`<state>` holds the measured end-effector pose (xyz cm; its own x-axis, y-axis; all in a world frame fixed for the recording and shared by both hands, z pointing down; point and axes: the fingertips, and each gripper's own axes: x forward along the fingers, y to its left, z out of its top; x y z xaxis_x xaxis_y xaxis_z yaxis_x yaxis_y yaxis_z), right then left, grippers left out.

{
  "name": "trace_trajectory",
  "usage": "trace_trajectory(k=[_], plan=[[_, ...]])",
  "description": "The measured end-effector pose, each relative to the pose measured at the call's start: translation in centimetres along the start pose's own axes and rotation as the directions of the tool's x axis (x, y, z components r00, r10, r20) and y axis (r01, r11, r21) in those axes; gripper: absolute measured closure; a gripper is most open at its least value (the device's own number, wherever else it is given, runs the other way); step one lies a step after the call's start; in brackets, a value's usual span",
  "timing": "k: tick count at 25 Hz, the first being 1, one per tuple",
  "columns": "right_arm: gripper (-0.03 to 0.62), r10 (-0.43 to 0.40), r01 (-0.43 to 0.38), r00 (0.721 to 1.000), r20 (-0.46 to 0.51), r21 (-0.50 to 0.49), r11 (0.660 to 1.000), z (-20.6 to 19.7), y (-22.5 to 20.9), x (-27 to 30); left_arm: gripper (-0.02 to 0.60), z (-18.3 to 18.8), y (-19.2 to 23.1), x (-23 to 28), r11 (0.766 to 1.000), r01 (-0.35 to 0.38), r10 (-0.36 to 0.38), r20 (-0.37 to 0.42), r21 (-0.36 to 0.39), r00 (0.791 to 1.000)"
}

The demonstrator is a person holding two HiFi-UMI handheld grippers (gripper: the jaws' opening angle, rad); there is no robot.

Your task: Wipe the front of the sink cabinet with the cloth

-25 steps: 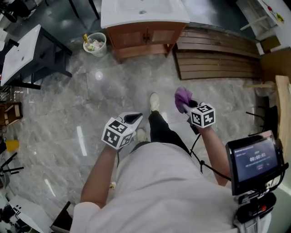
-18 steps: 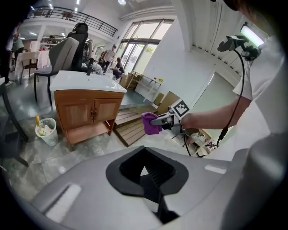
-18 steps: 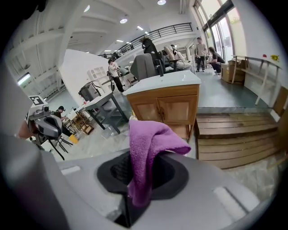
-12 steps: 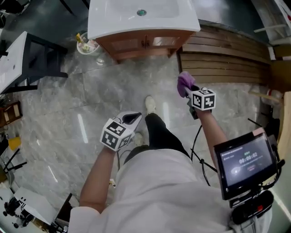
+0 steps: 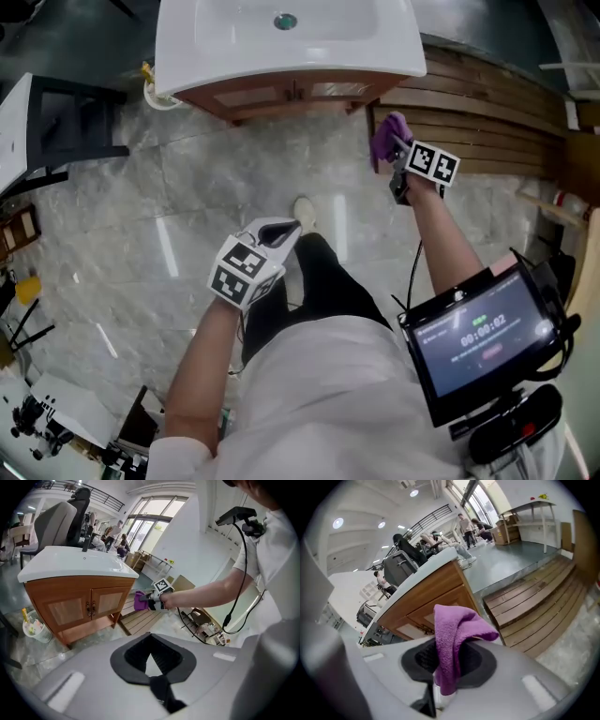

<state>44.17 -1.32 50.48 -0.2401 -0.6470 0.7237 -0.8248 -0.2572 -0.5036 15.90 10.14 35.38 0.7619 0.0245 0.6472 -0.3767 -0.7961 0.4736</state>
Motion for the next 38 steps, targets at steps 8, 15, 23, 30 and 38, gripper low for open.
trace_trajectory(k=[8,15,23,30,38], plan=[[0.522,-0.049,0.026,0.994,0.097,0.233,0.972,4.9,-3.7,4.9,0.577,1.3,2.1,1.8,0.999,0.033,-0.033,0.005,-0.023,0.999],[0.522,-0.03,-0.012,0.991,0.13,0.311,0.95,6.7,-3.5,8.1,0.577,1.4,3.7,1.6,0.998,0.034,-0.032,0.028,-0.061,0.999],[0.522,0.029,-0.044,0.996,0.08,0.2,0.979,6.0,1.6,10.8,0.577,1.4,4.5,0.4,0.997,0.037,-0.034,0.048,-0.069,0.998],[0.522,0.083,-0.086,0.996,0.032,0.106,0.991,3.8,7.2,12.7,0.577,-0.2,5.3,-1.3,0.998,0.024,-0.02,0.061,-0.06,0.998],[0.522,0.13,-0.131,0.991,-0.041,-0.028,0.991,2.4,12.9,14.4,0.577,-0.8,4.8,-3.0,0.998,0.023,-0.018,0.088,-0.06,0.996]])
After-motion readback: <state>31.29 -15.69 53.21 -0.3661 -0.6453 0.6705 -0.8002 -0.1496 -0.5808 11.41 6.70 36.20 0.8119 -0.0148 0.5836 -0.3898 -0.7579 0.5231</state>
